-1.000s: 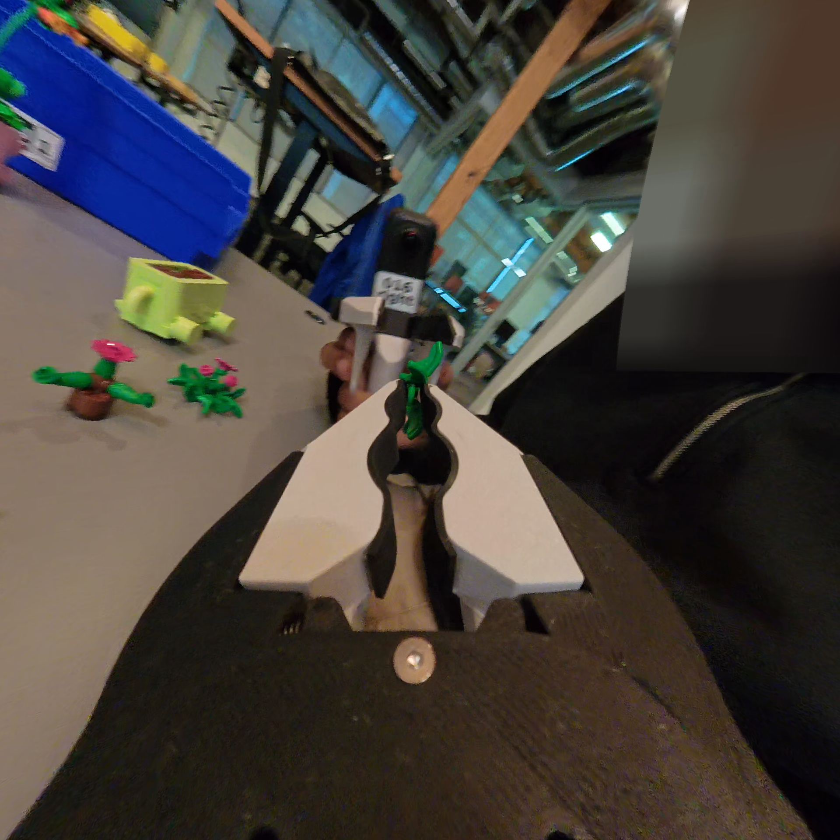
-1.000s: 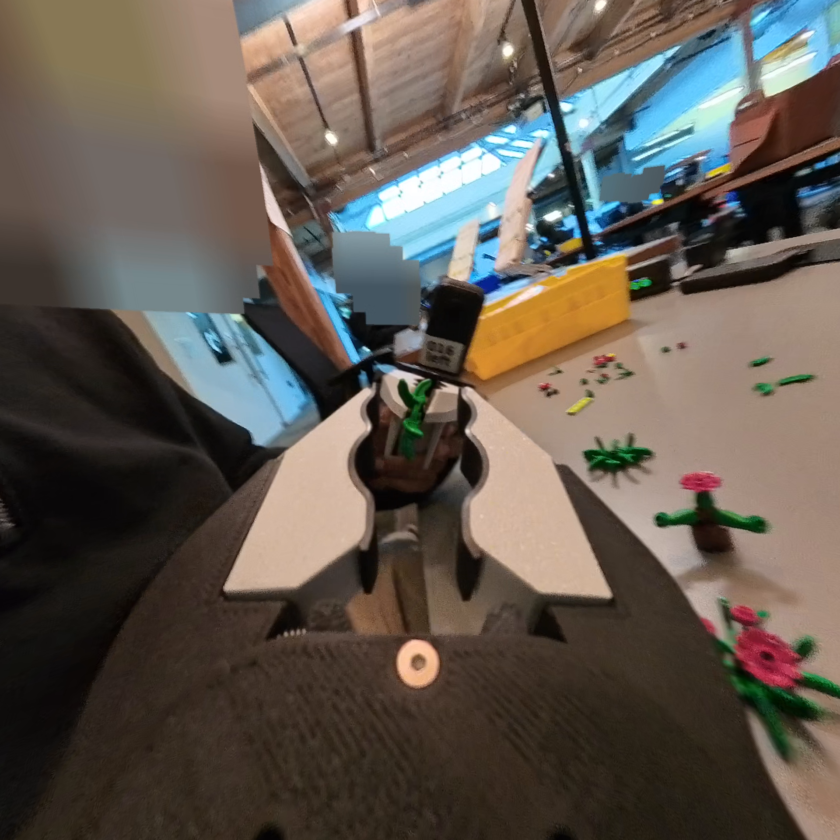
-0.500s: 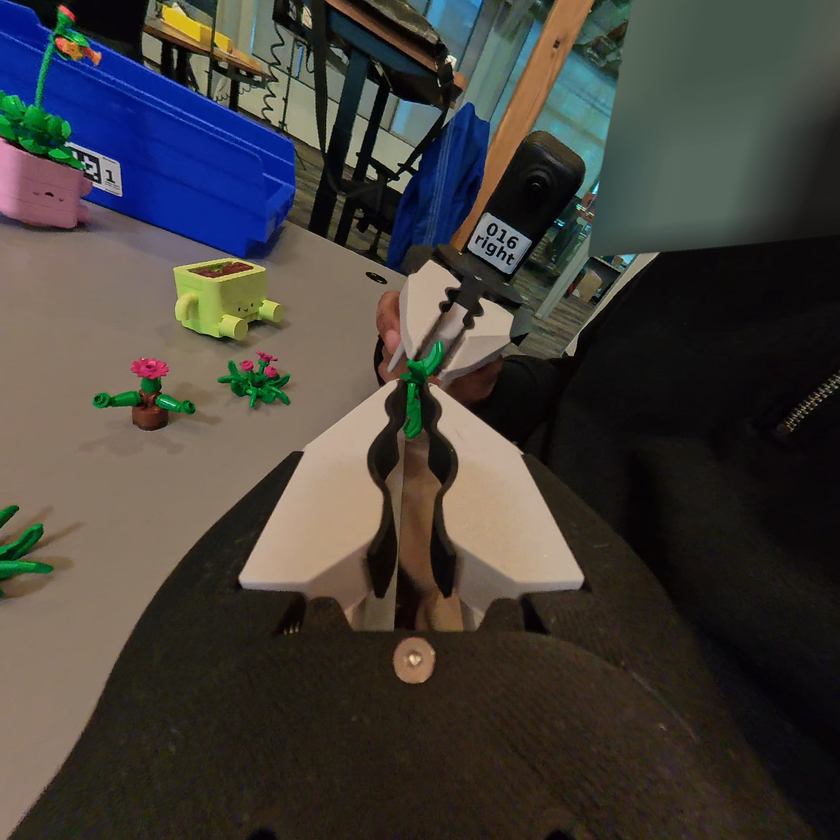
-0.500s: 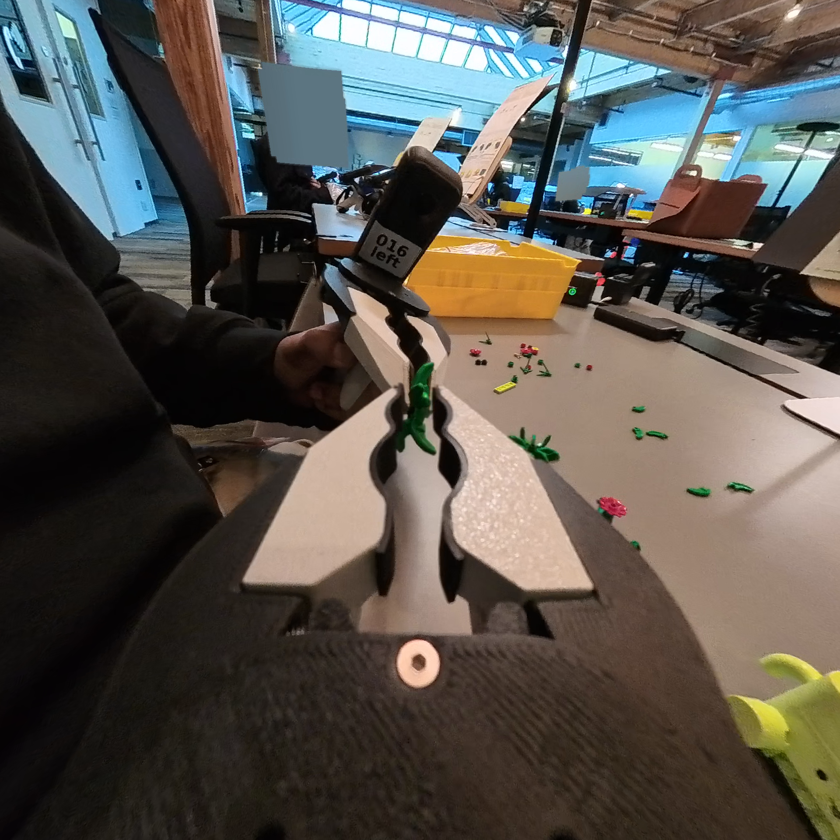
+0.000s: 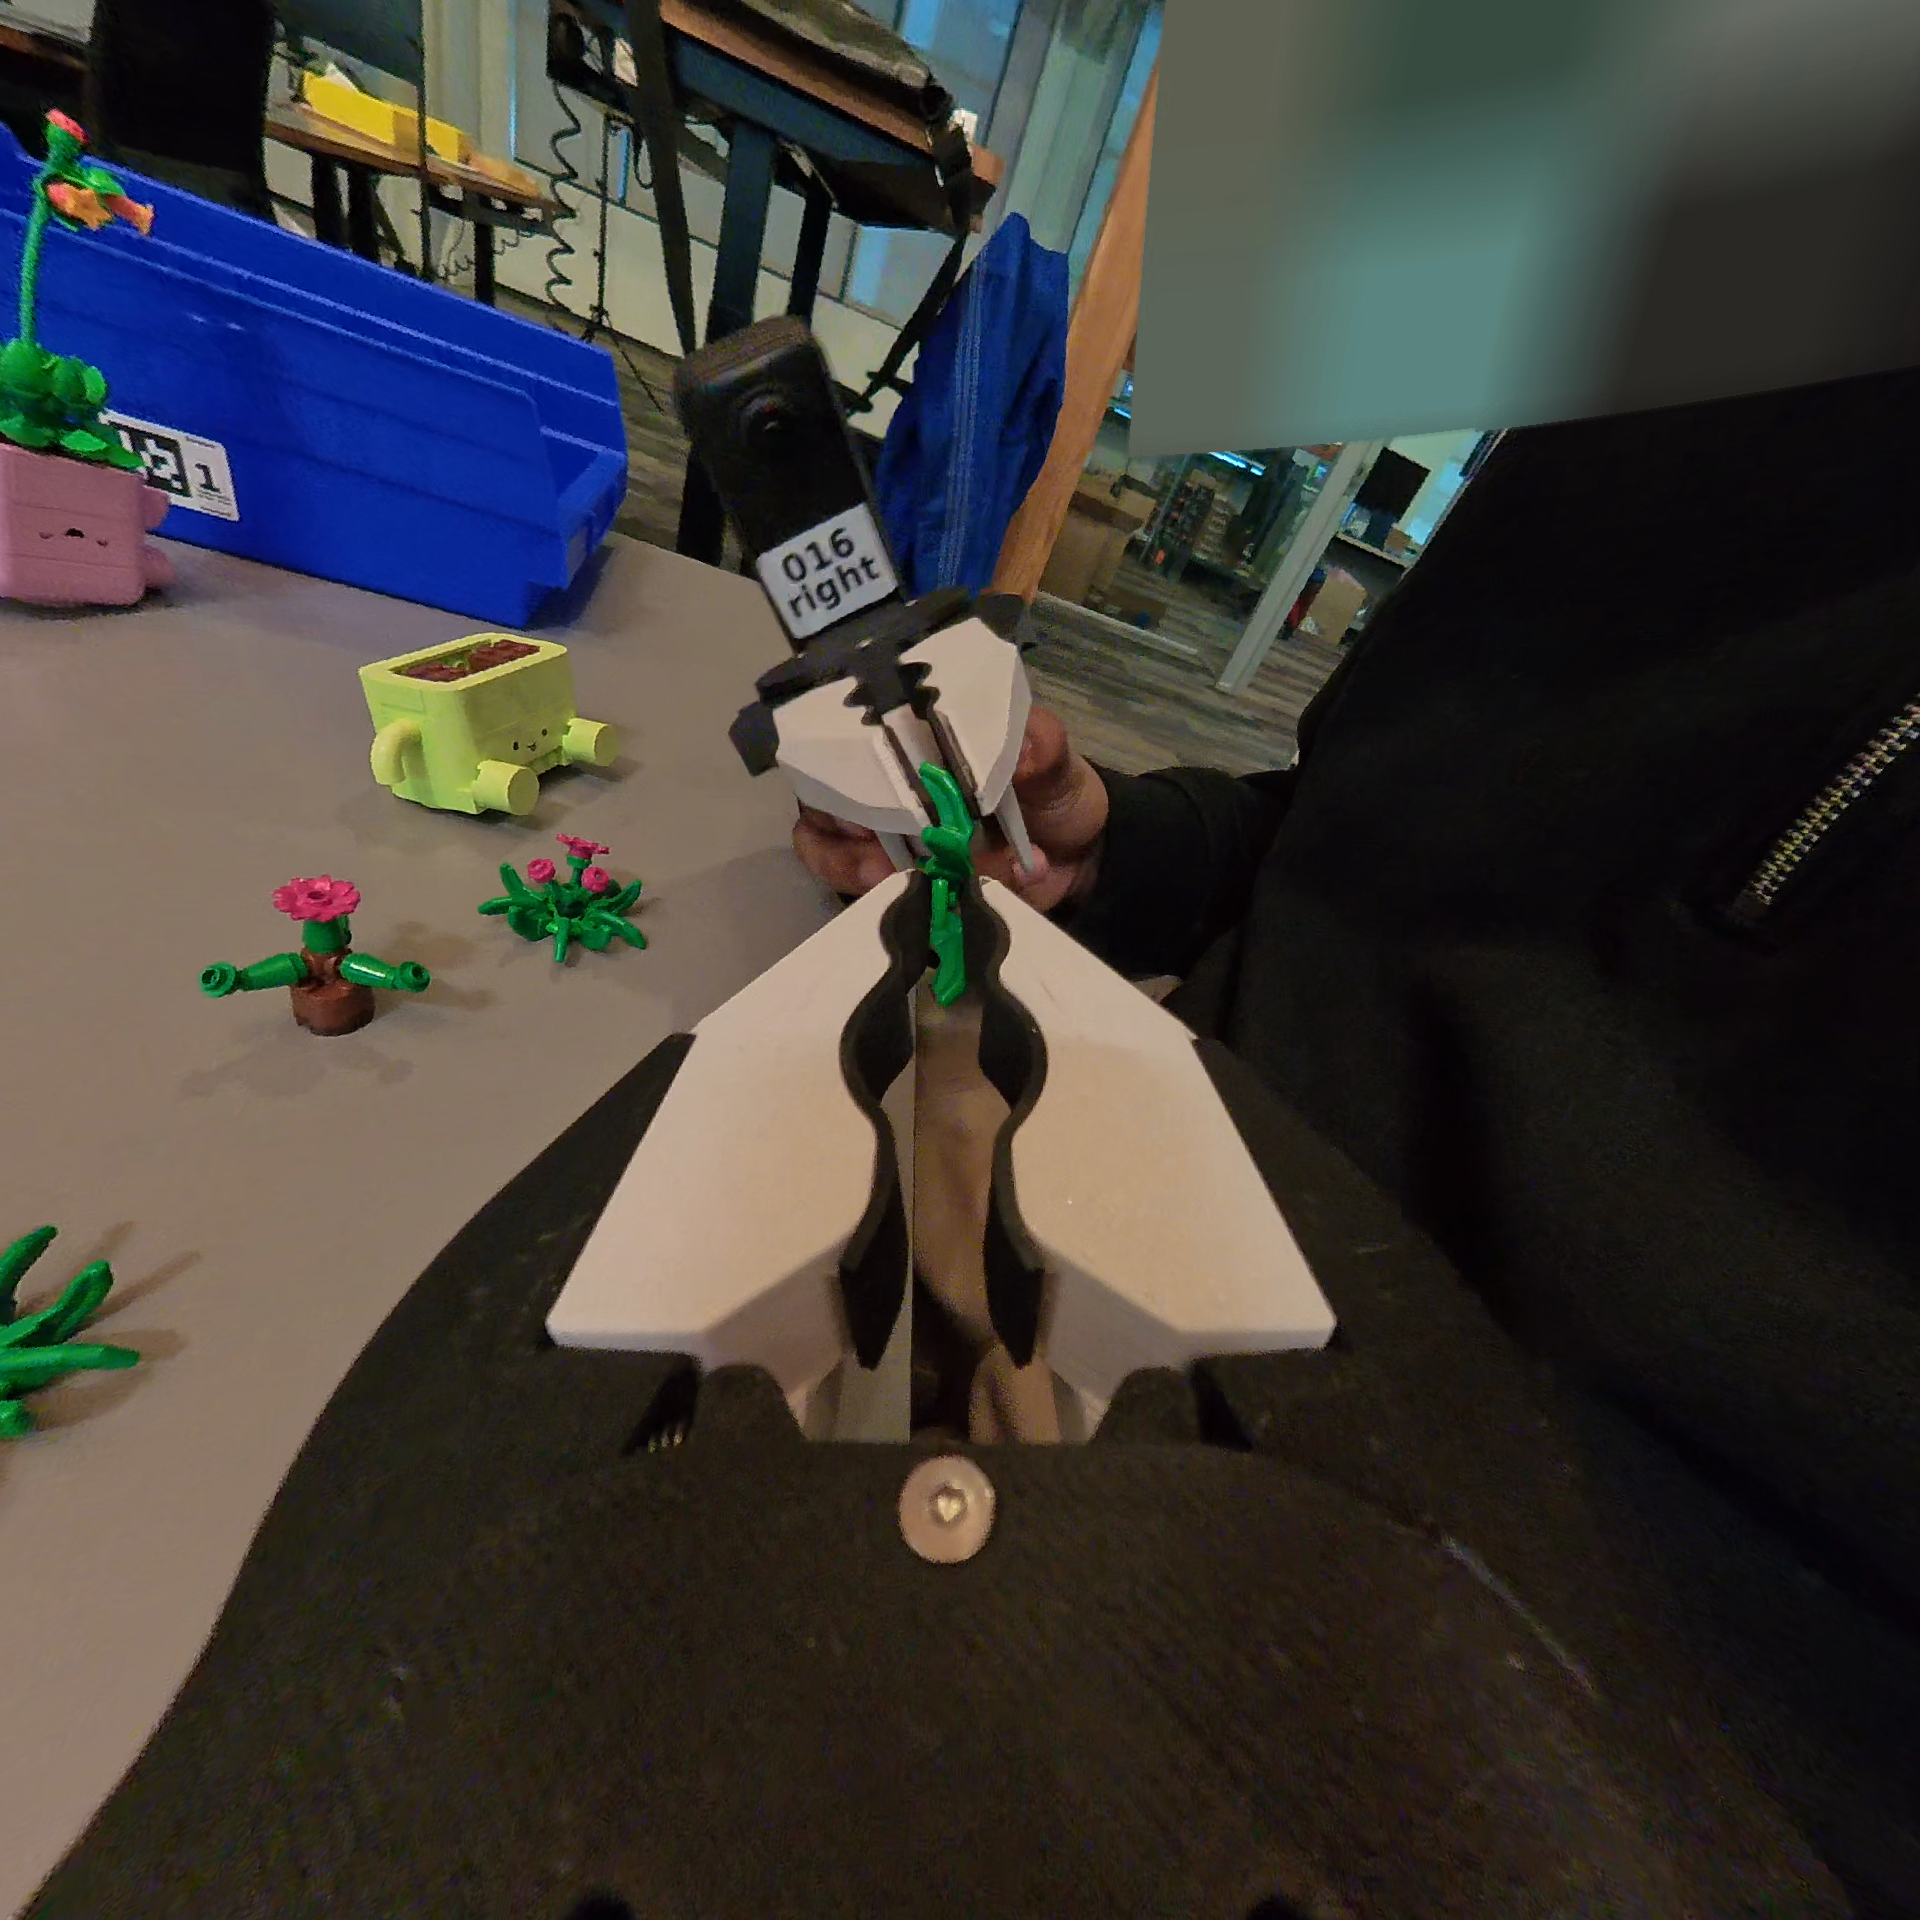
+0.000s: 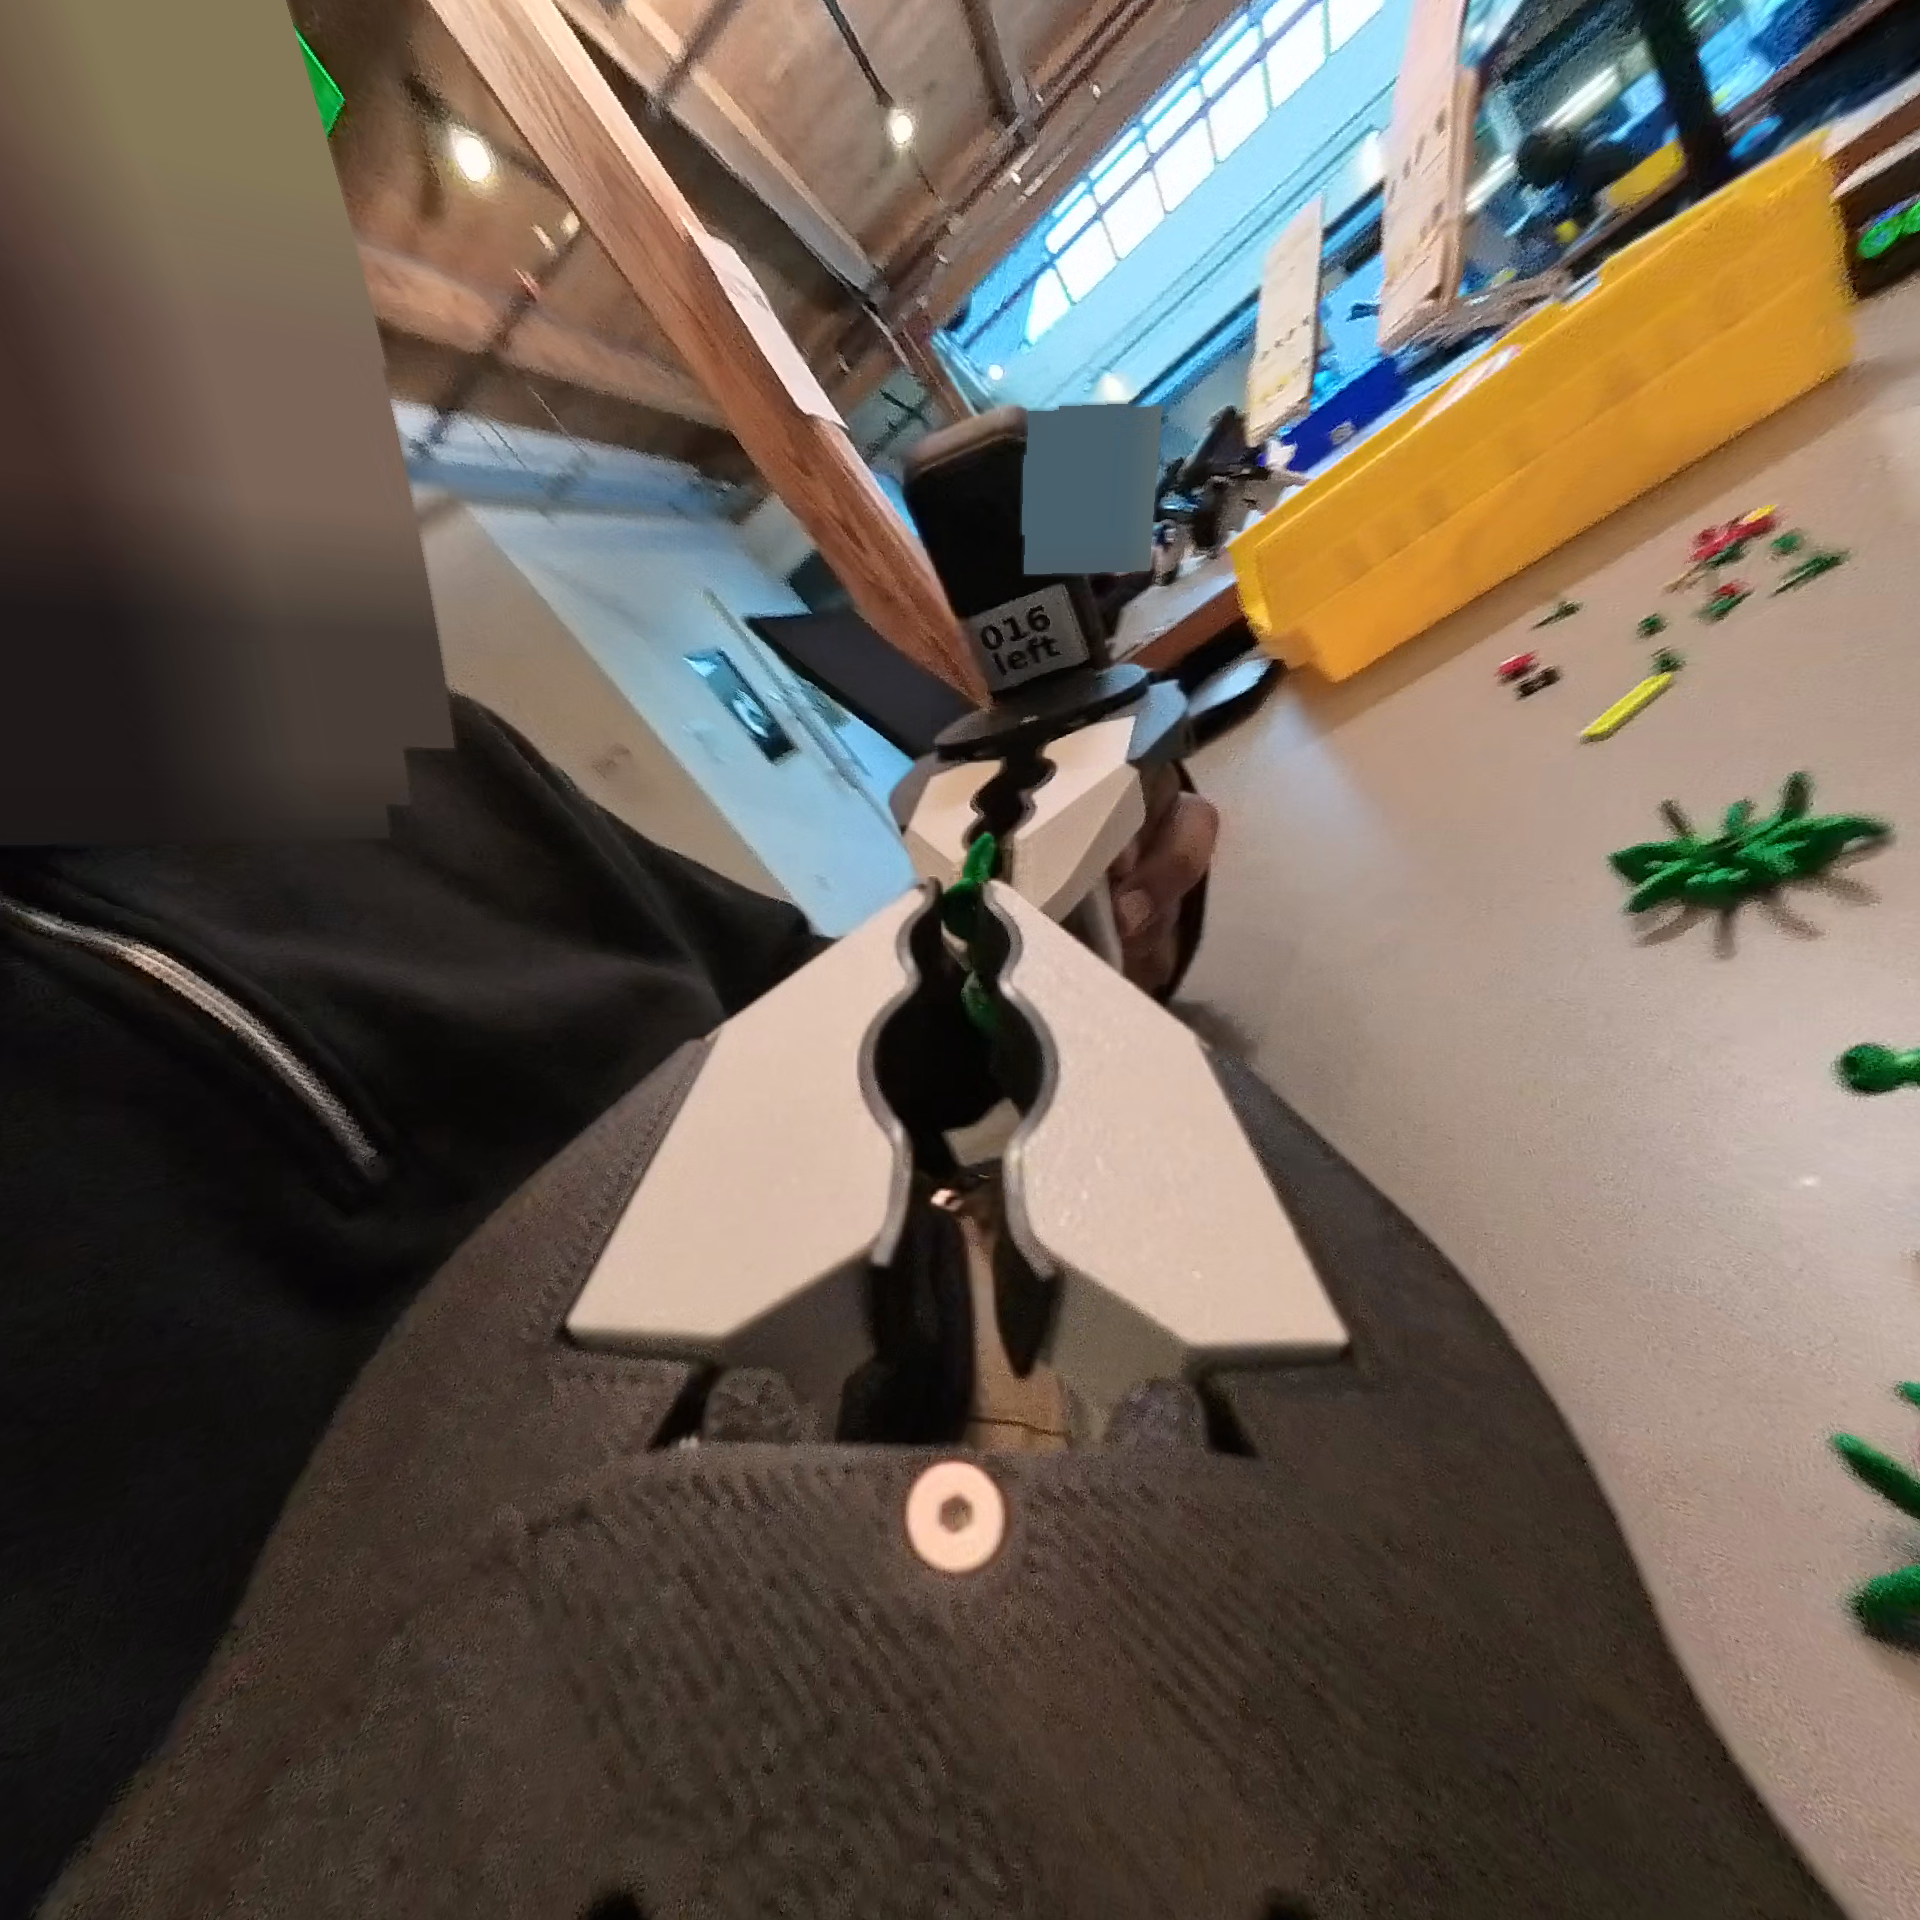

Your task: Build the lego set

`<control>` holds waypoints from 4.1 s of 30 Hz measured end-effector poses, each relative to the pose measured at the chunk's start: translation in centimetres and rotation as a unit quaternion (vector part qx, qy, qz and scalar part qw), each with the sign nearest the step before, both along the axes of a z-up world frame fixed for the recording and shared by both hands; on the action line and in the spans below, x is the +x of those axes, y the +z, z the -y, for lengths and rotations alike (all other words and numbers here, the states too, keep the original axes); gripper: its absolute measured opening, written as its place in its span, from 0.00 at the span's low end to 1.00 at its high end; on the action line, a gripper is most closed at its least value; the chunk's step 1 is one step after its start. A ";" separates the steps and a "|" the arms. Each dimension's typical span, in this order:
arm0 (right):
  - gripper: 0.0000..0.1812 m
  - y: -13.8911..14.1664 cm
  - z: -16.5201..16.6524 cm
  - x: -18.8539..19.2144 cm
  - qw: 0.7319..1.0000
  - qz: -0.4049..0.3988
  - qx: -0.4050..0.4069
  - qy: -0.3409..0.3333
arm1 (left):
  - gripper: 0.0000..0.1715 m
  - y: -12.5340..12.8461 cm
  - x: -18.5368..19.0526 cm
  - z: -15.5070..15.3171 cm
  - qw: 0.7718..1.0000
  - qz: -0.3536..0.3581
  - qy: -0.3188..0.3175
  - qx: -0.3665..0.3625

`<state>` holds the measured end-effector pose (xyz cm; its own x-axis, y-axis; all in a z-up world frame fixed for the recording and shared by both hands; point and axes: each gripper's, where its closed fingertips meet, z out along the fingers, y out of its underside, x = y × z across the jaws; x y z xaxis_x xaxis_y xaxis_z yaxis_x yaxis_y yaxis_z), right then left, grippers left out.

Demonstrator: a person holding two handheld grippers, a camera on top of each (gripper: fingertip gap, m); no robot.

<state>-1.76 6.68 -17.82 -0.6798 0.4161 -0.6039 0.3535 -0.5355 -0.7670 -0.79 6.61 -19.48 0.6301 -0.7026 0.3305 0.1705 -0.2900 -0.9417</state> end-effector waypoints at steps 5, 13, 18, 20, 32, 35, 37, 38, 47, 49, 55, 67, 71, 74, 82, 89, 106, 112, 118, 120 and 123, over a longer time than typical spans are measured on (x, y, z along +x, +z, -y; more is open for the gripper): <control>0.02 0.1 0.1 0.1 0.997 0.031 -0.064 0.039 | 0.02 0.1 0.2 0.2 1.000 0.006 -0.013 0.004; 0.03 0.6 -0.3 -0.1 0.995 0.013 -0.094 0.026 | 0.02 0.5 -0.1 -0.1 0.999 0.048 -0.014 -0.008; 0.12 1.8 -3.0 -0.1 0.992 -0.073 -0.014 -0.101 | 0.02 -0.7 -2.6 -1.6 0.988 0.127 0.037 -0.080; 0.12 1.5 -3.4 -0.3 0.982 -0.083 0.069 -0.155 | 0.02 -1.3 -3.6 -2.1 0.978 0.168 0.053 -0.113; 0.05 -4.3 -2.9 -2.6 0.785 -0.091 0.540 -0.289 | 0.02 -2.9 -4.6 -2.6 0.934 0.276 0.047 -0.222; 0.04 -4.6 -2.7 -2.6 0.736 -0.122 0.593 -0.303 | 0.02 -3.1 -4.2 -2.5 0.933 0.272 0.039 -0.231; 0.05 -4.8 -2.2 -2.6 0.728 -0.132 0.604 -0.296 | 0.02 -3.0 -4.0 -2.4 0.934 0.270 0.032 -0.230; 0.06 -5.0 -2.2 -2.6 0.727 -0.130 0.607 -0.293 | 0.02 -2.9 -3.8 -2.3 0.936 0.269 0.026 -0.228; 0.00 -5.2 -2.5 -2.7 0.745 -0.108 0.594 -0.284 | 0.23 -3.1 -3.9 -2.6 0.948 0.234 0.050 -0.211; 0.00 -5.4 -2.9 -2.7 0.762 -0.080 0.580 -0.278 | 0.27 -3.3 -5.0 -2.9 0.949 0.225 0.089 -0.202; 0.00 -8.9 -2.8 -2.2 0.833 0.083 0.517 -0.178 | 0.27 -3.0 -8.6 -3.1 0.950 0.204 0.174 -0.157; 0.11 -10.2 -2.7 -2.0 0.851 0.141 0.486 -0.140 | 0.25 -3.0 -8.2 -3.1 0.951 0.208 0.159 -0.165; 0.11 -8.4 -3.3 -2.1 0.878 0.116 0.435 -0.165 | 0.25 -3.0 -8.2 -3.1 0.951 0.208 0.156 -0.166; 0.10 -7.5 -3.5 -1.9 0.897 0.111 0.396 -0.163 | 0.24 -3.1 -7.9 -3.1 0.952 0.205 0.150 -0.169; 0.05 -9.6 -2.9 -2.1 0.867 0.136 0.458 -0.143 | 0.23 -3.7 -6.5 -3.1 0.962 0.155 0.132 -0.181; 0.03 -10.0 -2.9 -2.1 0.861 0.145 0.467 -0.140 | 0.22 -3.6 -6.6 -3.0 0.961 0.166 0.127 -0.182; 0.00 -10.5 -3.2 -2.2 0.855 0.162 0.472 -0.142 | 0.18 -5.4 -4.3 -3.0 0.968 0.059 0.114 -0.213; 0.00 -9.8 -3.5 -2.3 0.863 0.153 0.456 -0.154 | 0.19 -6.1 -3.9 -2.8 0.965 0.059 0.102 -0.236; 0.00 -9.2 -3.9 -2.3 0.876 0.152 0.428 -0.164 | 0.15 -8.1 -3.4 -2.7 0.956 -0.037 0.122 -0.265; 0.00 -9.4 -4.0 -2.4 0.872 0.155 0.434 -0.167 | 0.14 -8.7 -3.3 -2.5 0.953 -0.074 0.123 -0.267; 0.00 -9.5 -4.1 -2.4 0.871 0.160 0.433 -0.169 | 0.09 -9.1 -3.1 -2.4 0.951 -0.104 0.123 -0.263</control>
